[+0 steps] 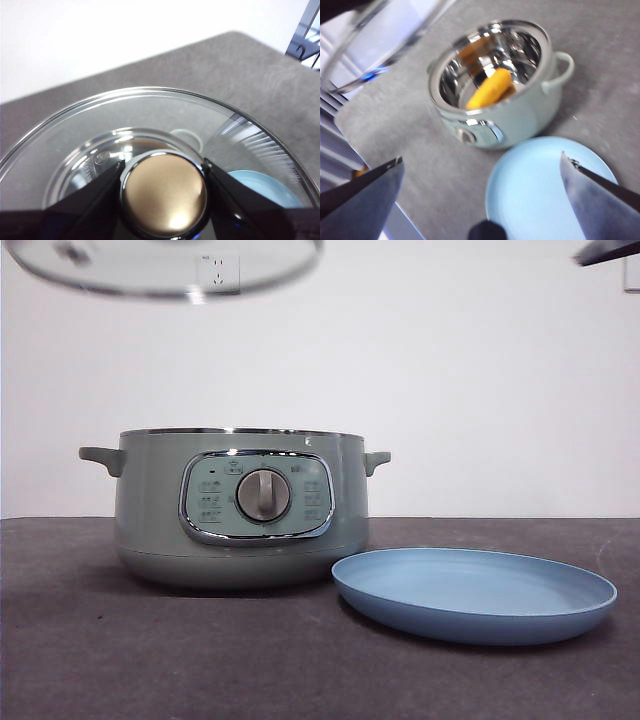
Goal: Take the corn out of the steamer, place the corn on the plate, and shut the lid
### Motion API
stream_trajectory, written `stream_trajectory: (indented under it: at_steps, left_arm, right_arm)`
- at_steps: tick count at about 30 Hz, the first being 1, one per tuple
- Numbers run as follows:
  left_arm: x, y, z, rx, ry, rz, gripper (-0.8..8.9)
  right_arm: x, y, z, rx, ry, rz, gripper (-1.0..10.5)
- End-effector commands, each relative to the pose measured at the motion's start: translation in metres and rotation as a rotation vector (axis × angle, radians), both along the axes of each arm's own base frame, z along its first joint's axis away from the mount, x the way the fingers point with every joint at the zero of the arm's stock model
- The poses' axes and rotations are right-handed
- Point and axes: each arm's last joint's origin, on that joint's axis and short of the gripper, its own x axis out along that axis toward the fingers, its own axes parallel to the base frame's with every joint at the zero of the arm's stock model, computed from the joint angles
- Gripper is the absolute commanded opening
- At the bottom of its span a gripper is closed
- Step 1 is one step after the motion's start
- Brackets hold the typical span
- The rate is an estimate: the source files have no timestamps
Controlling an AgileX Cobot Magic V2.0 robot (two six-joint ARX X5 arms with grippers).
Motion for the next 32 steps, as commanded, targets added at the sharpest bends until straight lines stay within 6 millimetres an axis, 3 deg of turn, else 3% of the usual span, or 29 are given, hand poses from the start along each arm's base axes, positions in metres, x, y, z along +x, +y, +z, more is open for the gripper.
stream_trajectory:
  at_steps: [1,7,15,20,26,29,32]
  left_arm:
    - [-0.032,0.013,0.022,-0.040,-0.086,-0.002,-0.07]
    - [-0.089,0.038,0.036,-0.050,-0.112,0.002,-0.07]
    - [-0.138,0.059,0.035,-0.038,-0.104,0.029,-0.07]
    - [-0.156,0.066,0.031,-0.031,-0.084,0.031,-0.07]
    - [-0.164,0.070,0.028,-0.024,-0.066,0.029,-0.07]
    - [-0.165,0.070,0.025,-0.010,-0.039,0.027,-0.07]
    - [-0.165,0.070,0.025,-0.009,-0.037,0.026,-0.07]
  right_arm:
    - [0.013,0.012,0.000,0.058,0.027,0.003,5.9]
    - [0.044,0.048,-0.009,0.028,0.051,0.016,5.9]
    - [0.094,0.116,-0.008,-0.085,0.100,0.053,5.9]
    - [0.125,0.163,-0.006,-0.213,0.111,0.030,5.9]
    - [0.155,0.218,-0.019,-0.336,0.099,0.000,5.9]
    - [0.169,0.248,-0.039,-0.392,0.088,-0.018,5.6]
    - [0.177,0.264,-0.066,-0.438,0.093,-0.036,5.6]
